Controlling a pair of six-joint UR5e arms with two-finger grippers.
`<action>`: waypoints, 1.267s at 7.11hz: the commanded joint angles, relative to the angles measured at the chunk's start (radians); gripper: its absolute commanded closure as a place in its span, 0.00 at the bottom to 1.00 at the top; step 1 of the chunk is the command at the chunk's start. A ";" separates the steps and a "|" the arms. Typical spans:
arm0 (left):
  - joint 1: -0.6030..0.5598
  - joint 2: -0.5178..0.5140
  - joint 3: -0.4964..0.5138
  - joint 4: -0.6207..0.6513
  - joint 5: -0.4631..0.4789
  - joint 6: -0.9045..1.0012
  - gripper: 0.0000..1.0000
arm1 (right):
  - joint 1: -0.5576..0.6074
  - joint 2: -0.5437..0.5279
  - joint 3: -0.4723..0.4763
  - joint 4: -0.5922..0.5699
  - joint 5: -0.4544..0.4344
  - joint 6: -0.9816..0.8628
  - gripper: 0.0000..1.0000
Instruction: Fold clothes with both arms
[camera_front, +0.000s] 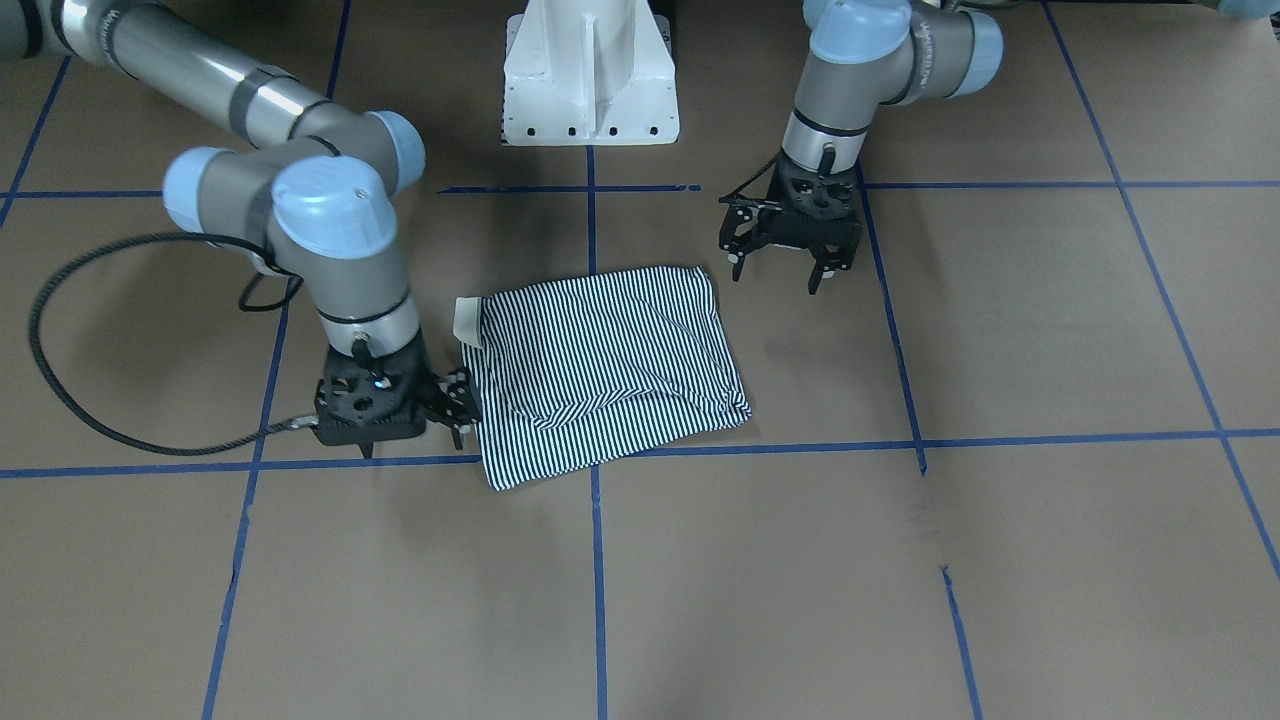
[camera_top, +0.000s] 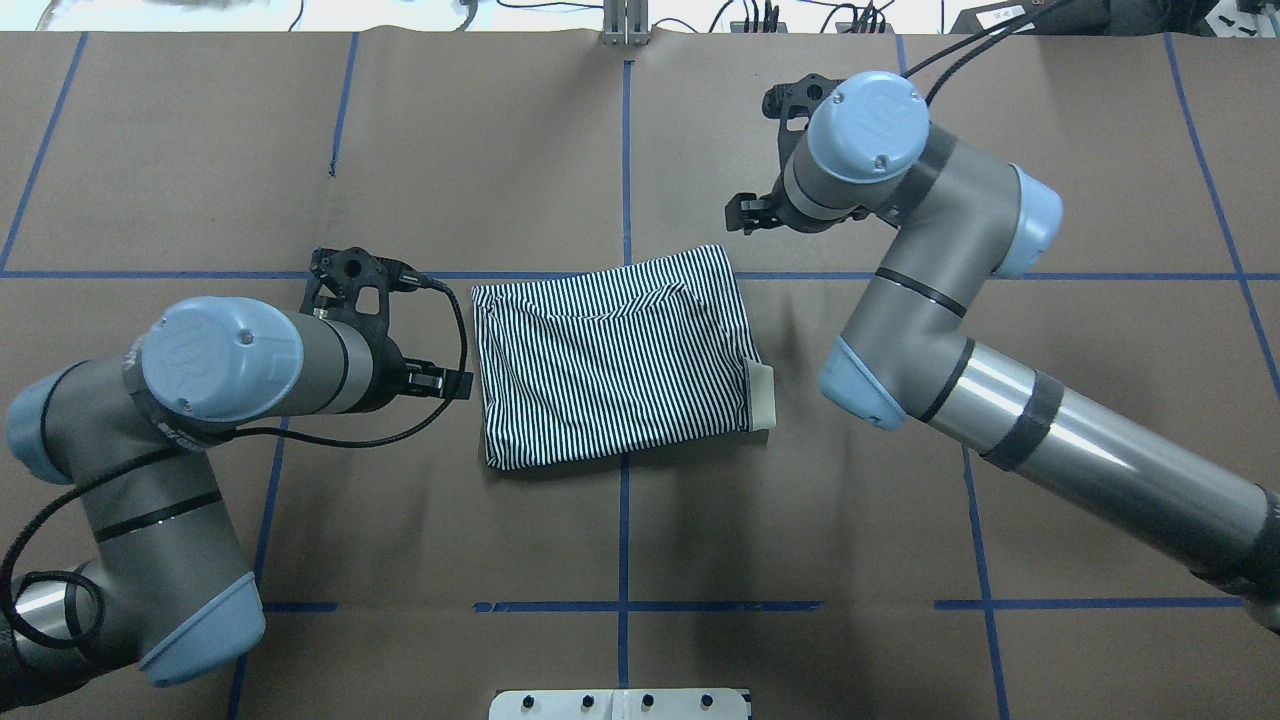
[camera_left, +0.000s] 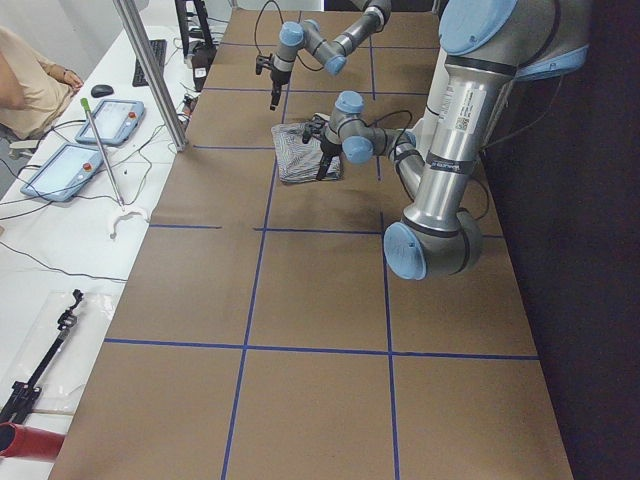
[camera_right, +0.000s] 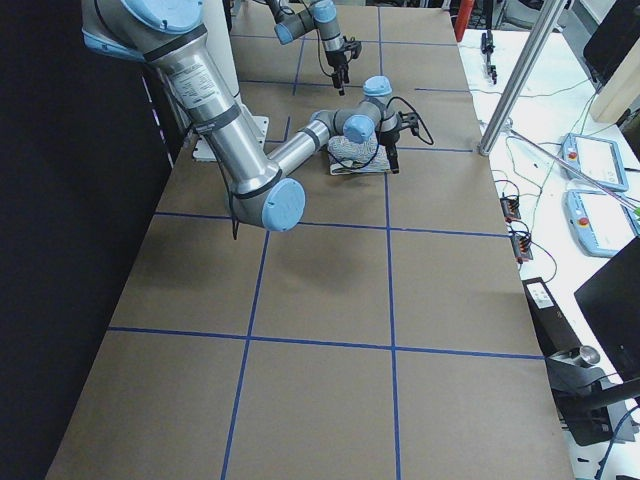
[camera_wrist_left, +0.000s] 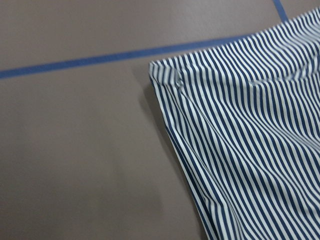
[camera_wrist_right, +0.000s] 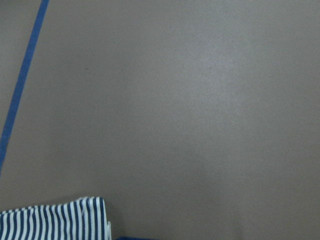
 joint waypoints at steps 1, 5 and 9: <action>-0.141 0.105 -0.110 0.070 -0.097 0.214 0.00 | 0.104 -0.213 0.192 -0.003 0.125 -0.174 0.00; -0.794 0.316 -0.009 0.073 -0.444 1.149 0.00 | 0.515 -0.407 0.227 -0.198 0.377 -0.793 0.00; -1.064 0.305 0.346 0.068 -0.471 1.328 0.00 | 0.626 -0.604 0.215 -0.296 0.413 -0.842 0.00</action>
